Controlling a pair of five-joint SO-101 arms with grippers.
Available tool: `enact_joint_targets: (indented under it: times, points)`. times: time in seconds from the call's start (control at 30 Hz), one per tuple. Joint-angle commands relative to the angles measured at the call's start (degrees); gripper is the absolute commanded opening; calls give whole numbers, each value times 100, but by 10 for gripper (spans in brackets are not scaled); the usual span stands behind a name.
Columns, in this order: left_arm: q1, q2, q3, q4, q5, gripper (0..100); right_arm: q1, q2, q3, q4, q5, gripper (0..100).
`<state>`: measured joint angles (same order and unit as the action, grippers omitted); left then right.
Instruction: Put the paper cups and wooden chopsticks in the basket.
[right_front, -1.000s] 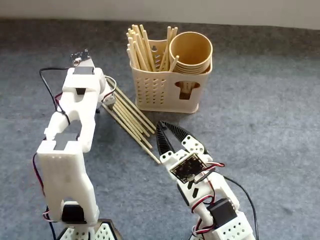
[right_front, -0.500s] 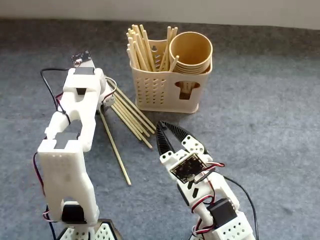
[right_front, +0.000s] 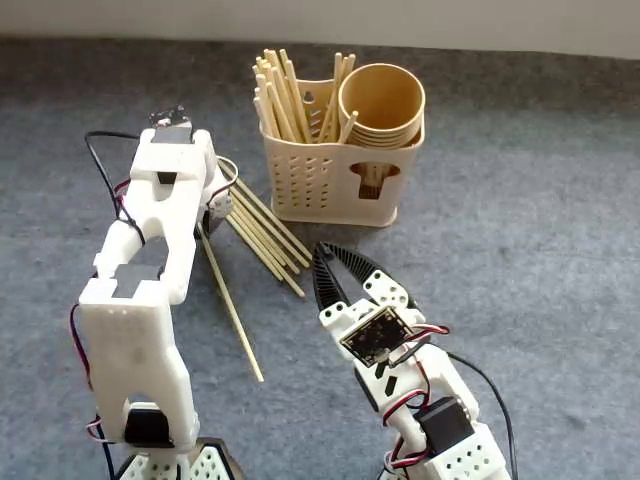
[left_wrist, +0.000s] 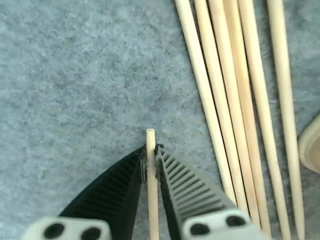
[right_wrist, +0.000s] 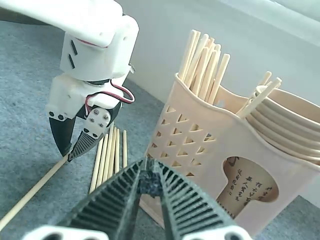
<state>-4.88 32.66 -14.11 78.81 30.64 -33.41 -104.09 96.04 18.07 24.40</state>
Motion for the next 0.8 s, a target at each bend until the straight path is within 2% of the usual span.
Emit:
enact_joint_targets:
  times: [0.0, 0.13, 0.3, 0.47, 0.63, 0.77]
  points:
    - [207, -163, -321, 255, -26, 5, 48, -57, 558, 22, 62, 6]
    - [180, -470, -145, 255, -26, 5, 48, -57, 558, 22, 62, 6]
    - [180, -1385, 743, 149, -26, 5, 48, -66, 558, 13, 62, 6]
    - [171, -2378, 1868, -659, -35, 5, 48, -66, 558, 13, 62, 6]
    - [171, -3310, 2862, -1415, -466, 5, 48, -66, 558, 13, 62, 6]
    - [171, -3960, 3486, -1846, -501, 5, 48, -57, 558, 13, 62, 6]
